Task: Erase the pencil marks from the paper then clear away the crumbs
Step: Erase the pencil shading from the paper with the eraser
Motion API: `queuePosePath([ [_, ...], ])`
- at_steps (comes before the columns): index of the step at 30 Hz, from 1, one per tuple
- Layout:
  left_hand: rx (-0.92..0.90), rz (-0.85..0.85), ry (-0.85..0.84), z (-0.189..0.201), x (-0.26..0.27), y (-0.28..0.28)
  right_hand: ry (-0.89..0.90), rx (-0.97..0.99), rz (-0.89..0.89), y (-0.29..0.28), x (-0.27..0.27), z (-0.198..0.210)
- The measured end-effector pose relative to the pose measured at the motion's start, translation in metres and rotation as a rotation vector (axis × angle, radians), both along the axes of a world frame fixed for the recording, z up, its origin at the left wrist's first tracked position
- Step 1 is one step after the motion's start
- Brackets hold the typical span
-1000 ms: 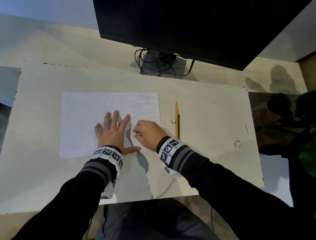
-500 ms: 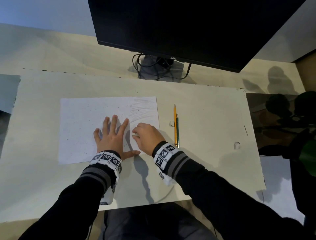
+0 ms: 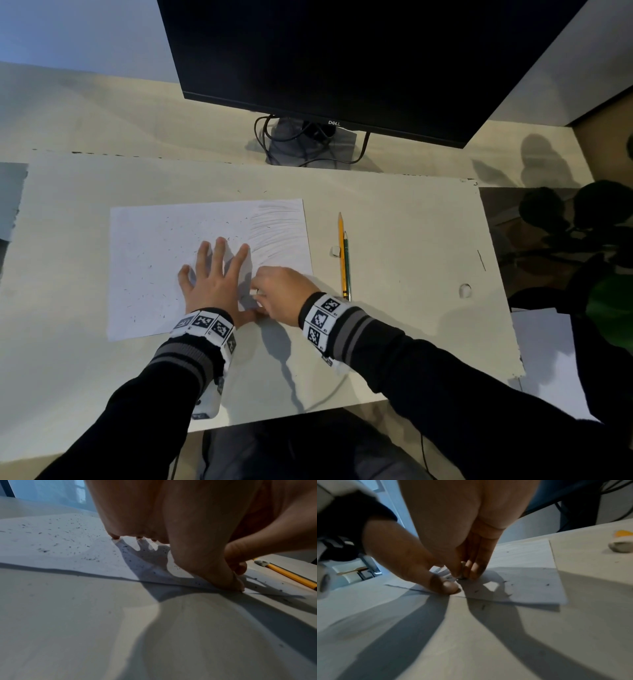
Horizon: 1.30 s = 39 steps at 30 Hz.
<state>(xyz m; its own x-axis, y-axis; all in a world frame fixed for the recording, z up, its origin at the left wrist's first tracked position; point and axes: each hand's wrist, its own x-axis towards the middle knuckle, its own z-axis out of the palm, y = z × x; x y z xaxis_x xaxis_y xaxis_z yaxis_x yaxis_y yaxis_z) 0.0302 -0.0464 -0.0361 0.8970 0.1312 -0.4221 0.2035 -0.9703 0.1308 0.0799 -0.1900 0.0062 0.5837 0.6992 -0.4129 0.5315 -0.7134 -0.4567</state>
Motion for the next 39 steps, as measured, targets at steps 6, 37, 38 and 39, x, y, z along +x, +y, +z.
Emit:
queuePosePath([
  [6, 0.006, 0.008, 0.009, 0.001, 0.001, -0.001, -0.088, 0.063, -0.231, 0.001, 0.02, -0.002],
  [37, -0.02, -0.016, 0.036, 0.003, 0.0, 0.001, -0.016, 0.075, -0.114, -0.016, 0.005, -0.003],
  [38, -0.019, -0.018, 0.037, 0.003, 0.0, 0.001, -0.017, 0.063, -0.105, -0.018, 0.008, -0.002],
  [39, -0.021, -0.017, 0.043, 0.004, 0.0, 0.001, -0.043, 0.048, -0.139, -0.019, 0.015, -0.002],
])
